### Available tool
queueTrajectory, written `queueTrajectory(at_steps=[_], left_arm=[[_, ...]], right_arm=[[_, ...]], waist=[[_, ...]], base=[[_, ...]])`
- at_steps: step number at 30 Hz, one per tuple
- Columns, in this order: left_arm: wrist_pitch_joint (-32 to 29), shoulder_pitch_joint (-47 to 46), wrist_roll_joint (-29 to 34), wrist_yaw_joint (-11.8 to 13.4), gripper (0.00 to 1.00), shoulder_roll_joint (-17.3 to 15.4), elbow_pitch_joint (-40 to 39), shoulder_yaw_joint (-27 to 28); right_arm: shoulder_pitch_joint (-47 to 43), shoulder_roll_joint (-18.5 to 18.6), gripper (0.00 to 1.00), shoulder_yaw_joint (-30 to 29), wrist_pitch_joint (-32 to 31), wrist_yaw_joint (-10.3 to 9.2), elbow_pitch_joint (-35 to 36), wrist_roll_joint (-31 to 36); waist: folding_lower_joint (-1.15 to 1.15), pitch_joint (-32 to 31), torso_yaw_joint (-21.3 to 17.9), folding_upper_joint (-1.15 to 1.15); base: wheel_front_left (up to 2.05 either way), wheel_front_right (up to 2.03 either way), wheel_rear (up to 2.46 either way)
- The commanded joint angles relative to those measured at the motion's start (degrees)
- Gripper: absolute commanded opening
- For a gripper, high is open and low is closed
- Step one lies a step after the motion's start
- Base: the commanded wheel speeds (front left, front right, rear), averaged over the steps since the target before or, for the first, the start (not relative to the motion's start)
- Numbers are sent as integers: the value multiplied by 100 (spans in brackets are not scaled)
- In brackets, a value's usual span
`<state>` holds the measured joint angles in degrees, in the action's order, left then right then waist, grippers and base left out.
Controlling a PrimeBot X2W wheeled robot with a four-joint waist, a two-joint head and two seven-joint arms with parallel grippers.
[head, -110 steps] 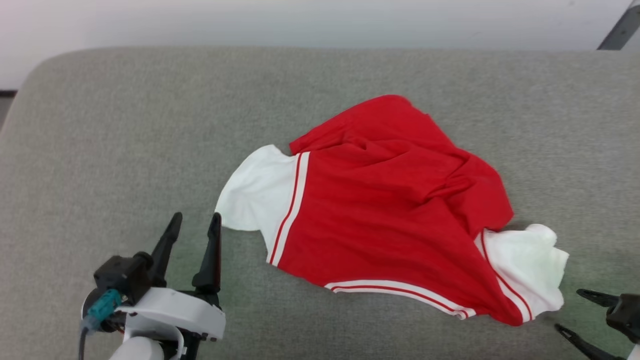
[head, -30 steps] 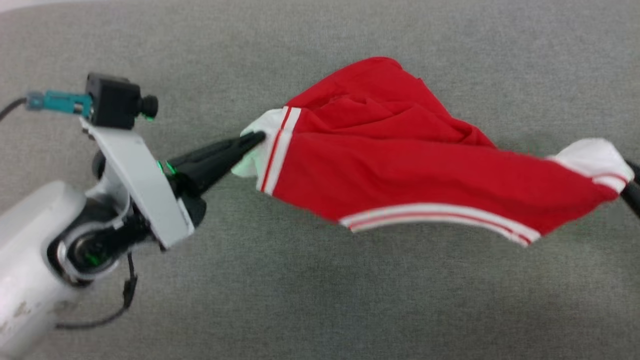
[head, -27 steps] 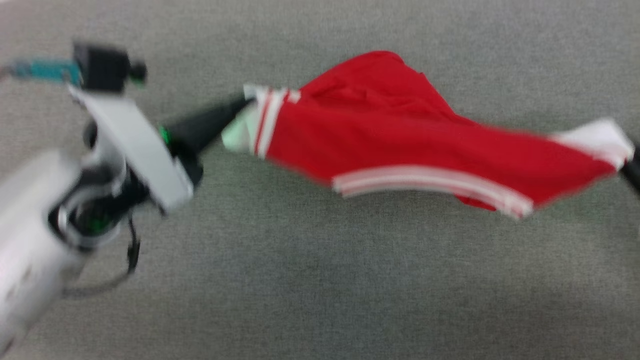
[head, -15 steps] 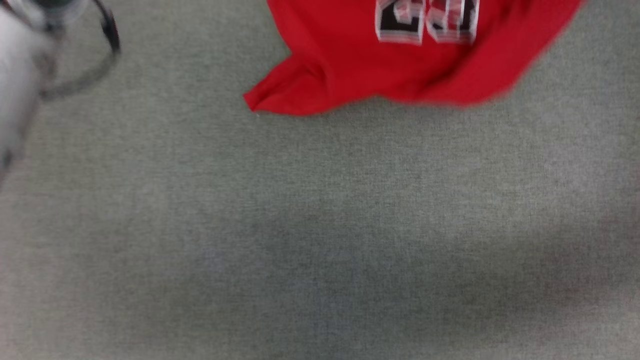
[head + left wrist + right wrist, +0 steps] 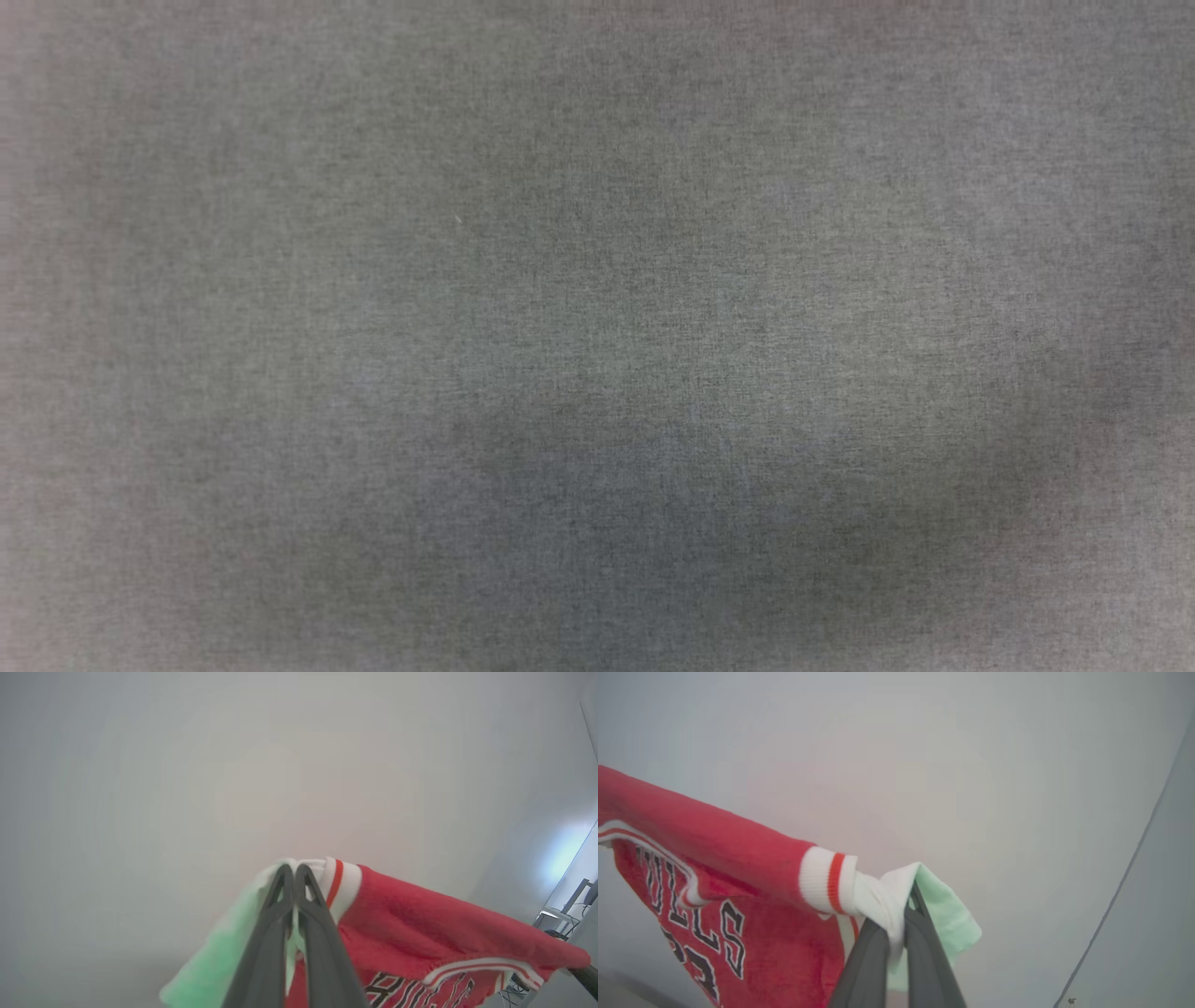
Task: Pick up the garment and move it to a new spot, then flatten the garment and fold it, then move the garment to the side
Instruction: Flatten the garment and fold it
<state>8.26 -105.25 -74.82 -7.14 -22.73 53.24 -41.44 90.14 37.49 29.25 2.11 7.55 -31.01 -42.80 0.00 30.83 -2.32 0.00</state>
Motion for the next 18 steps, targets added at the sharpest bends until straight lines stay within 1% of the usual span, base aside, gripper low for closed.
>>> queueTrajectory(at_steps=[1, 3, 6, 8, 9, 10, 11, 16, 18], left_arm=[[-4, 446, -89, -19, 0, -92, 23, -40], [-162, 839, -138, -28, 0, -188, -322, -217], [-383, 1757, -371, -31, 0, -537, -968, -417], [-391, 2431, -588, -23, 0, -804, -1392, -487], [-430, 2782, -596, -23, 0, -942, -1602, -591], [-430, 2782, -596, -23, 0, -942, -1602, -591], [-391, 3081, -544, -24, 0, -1106, -1818, -689], [-331, 4612, -376, -24, 0, -1733, -2828, -1357], [-354, 5129, -470, -24, 0, -1921, -3198, -1553]], right_arm=[[-337, 163, 0, 175, 90, -12, 10, -139], [-631, 312, 0, 401, 127, -12, 178, -244], [-1278, 564, 0, 659, 146, -12, 451, -508], [-1811, 725, 0, 847, 137, -12, 692, -693], [-2093, 837, 0, 940, 114, -12, 822, -766], [-2093, 837, 0, 940, 114, -12, 822, -766], [-2357, 936, 0, 1021, 104, -12, 947, -819], [-3888, 1387, 0, 1216, 38, -12, 1550, -1230], [-4520, 1481, 0, 1181, -8, -12, 1765, -1486]], waist=[[0, -97, 42, 0], [0, -151, 48, 0], [0, -250, 27, 0], [0, -323, 17, 0], [0, -361, 20, 0], [0, -361, 20, 0], [0, -394, 15, 0], [0, -607, 68, 0], [0, -692, 69, 0]], base=[[0, 0, 0], [0, 0, 0], [0, 0, 0], [0, 0, 0], [0, 0, 0], [0, 0, 0], [0, 0, 0], [0, 0, 0], [0, 0, 0]])
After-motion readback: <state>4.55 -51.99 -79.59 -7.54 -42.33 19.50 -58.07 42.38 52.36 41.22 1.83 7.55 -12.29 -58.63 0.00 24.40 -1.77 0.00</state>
